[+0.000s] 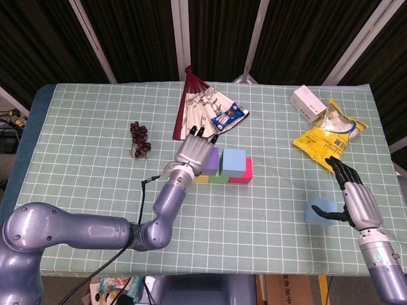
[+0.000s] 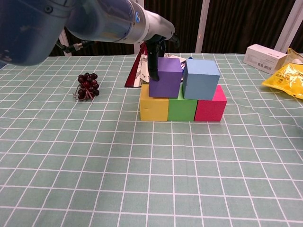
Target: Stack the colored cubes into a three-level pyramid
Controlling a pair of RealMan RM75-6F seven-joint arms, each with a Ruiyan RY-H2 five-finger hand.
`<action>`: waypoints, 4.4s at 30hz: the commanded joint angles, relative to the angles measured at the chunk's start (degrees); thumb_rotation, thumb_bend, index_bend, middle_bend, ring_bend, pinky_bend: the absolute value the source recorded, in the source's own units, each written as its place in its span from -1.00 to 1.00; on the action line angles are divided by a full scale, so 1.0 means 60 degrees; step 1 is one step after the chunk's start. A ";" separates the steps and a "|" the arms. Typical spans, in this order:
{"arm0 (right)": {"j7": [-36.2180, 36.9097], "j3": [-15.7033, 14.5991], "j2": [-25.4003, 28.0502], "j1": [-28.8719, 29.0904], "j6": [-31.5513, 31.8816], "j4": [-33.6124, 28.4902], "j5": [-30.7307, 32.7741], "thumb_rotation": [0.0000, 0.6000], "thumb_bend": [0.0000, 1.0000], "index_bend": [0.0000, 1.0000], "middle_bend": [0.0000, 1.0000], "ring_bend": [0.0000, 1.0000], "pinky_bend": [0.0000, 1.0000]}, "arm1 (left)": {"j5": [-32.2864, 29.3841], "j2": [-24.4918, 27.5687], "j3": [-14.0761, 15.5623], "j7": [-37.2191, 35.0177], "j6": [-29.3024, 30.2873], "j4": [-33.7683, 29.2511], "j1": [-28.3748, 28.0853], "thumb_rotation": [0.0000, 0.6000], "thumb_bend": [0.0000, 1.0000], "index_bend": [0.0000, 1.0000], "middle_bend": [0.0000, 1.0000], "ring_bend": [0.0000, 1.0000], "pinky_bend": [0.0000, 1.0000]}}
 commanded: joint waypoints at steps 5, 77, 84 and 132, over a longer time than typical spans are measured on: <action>-0.0006 -0.0015 -0.0003 0.0007 -0.0032 -0.0006 0.0004 1.00 -0.59 -1.00 -1.00 -1.00 -1.00 | 0.0045 -0.0015 -0.0010 -0.0029 -0.0014 -0.0017 0.0010 1.00 -0.31 -1.00 -0.28 -0.99 -1.00; 0.0155 -0.0063 0.0020 0.0048 -0.0205 -0.0054 0.0012 1.00 -0.59 -1.00 -1.00 -1.00 -1.00 | 0.0327 -0.0328 -0.0057 -0.0117 -0.0019 0.0219 0.0025 1.00 -0.31 -1.00 -0.31 -0.99 -1.00; 0.0168 -0.0067 0.0016 0.0050 -0.0208 -0.0055 0.0002 1.00 -0.59 -1.00 -1.00 -1.00 -1.00 | 0.0320 -0.0369 -0.0027 -0.0073 -0.0023 0.0239 0.0018 1.00 -0.31 -1.00 -0.31 -0.99 -1.00; 0.0136 -0.0093 0.0012 0.0054 -0.0197 -0.0098 -0.0040 1.00 -0.59 -1.00 -1.00 -1.00 -1.00 | 0.0162 -0.0277 -0.0105 0.0059 0.0252 0.0057 0.0117 1.00 -0.67 -1.00 -0.96 -1.00 -1.00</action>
